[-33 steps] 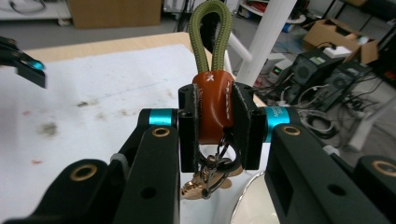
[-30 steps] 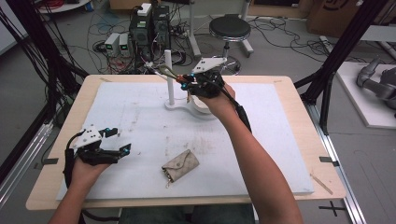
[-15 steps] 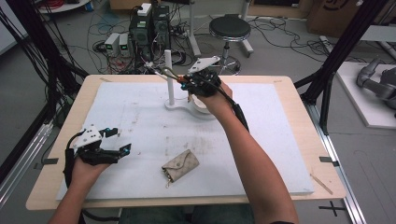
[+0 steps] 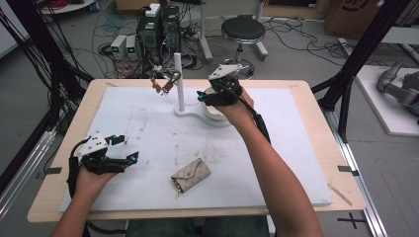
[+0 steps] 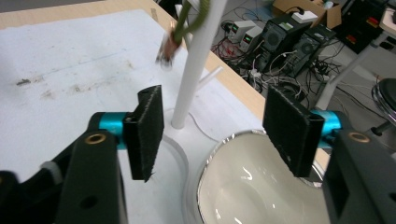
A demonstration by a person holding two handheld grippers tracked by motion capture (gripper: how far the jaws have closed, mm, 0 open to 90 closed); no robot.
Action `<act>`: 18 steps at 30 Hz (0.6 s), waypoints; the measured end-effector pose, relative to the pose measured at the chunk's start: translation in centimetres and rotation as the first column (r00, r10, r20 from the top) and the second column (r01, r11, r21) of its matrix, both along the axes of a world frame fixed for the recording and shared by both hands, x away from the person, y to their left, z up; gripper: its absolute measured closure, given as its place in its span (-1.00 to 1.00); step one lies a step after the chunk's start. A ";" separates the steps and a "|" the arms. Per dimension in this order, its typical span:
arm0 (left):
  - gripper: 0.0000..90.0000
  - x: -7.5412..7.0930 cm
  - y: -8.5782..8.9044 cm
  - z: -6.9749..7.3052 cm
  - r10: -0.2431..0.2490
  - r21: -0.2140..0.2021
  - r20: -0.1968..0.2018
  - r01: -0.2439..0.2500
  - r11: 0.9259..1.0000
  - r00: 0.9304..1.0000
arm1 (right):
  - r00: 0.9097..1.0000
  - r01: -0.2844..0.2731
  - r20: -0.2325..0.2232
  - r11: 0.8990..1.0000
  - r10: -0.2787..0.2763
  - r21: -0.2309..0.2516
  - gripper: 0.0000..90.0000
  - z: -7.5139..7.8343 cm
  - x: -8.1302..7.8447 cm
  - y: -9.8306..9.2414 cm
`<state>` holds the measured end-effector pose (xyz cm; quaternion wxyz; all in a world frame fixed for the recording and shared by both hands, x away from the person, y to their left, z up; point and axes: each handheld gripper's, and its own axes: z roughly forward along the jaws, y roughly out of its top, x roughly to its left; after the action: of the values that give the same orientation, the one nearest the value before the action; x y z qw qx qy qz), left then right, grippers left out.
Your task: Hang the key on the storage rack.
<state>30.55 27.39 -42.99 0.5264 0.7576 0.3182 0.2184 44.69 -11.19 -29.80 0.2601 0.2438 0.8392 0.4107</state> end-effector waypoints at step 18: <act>-0.65 -0.1 -0.6 0.2 -0.010 -0.001 0.002 0.010 1.000 1.000 | 1.000 0.021 -0.001 0.994 -0.021 0.111 -0.31 -2.4 -6.1 -7.6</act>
<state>30.40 26.82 -42.83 0.5282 0.7586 0.3141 0.2163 38.60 -18.84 -32.24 0.2505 0.2667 0.8126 0.4537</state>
